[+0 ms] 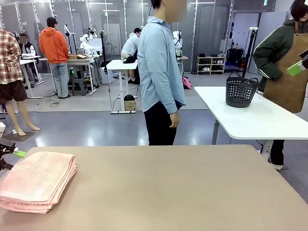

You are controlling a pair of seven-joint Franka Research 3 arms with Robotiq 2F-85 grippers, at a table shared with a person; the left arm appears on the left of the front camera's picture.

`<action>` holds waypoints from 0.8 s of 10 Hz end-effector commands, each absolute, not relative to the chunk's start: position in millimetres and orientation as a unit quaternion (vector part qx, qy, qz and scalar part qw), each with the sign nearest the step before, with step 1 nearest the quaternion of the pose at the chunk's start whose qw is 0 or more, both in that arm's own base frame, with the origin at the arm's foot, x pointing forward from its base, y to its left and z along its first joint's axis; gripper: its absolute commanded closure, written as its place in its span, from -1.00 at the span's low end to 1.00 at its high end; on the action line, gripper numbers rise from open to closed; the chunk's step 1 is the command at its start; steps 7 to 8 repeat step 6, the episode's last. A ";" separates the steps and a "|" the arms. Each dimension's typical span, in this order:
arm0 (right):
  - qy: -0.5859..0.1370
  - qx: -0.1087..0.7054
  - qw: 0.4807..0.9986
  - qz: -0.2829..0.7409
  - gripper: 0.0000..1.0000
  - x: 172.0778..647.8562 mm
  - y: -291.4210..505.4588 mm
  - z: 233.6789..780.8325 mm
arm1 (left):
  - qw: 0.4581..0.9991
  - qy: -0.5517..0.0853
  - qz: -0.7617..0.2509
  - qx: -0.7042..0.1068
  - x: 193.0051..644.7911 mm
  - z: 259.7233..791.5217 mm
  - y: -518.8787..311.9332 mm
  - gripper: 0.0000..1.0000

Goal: Fold the towel.
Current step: Pick up the 100 cm Hotel Towel and place it on the left side of the table.

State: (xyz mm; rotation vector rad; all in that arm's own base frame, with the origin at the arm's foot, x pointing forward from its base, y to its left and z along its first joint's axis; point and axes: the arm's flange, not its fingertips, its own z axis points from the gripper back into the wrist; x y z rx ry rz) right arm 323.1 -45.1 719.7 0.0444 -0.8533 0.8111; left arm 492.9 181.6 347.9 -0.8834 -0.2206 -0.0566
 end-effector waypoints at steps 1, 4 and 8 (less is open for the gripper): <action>-0.399 0.023 0.838 0.373 -1.00 321.8 -43.5 721.1 | 0.899 -0.108 -0.023 -0.425 497.6 350.0 182.7 -1.00; -0.399 0.023 0.838 0.373 -1.00 321.8 -43.5 721.1 | 0.899 -0.108 -0.023 -0.425 497.6 350.0 182.7 -1.00; -0.399 0.023 0.838 0.373 -1.00 321.8 -43.5 721.1 | 0.899 -0.108 -0.023 -0.425 497.6 350.0 182.7 -1.00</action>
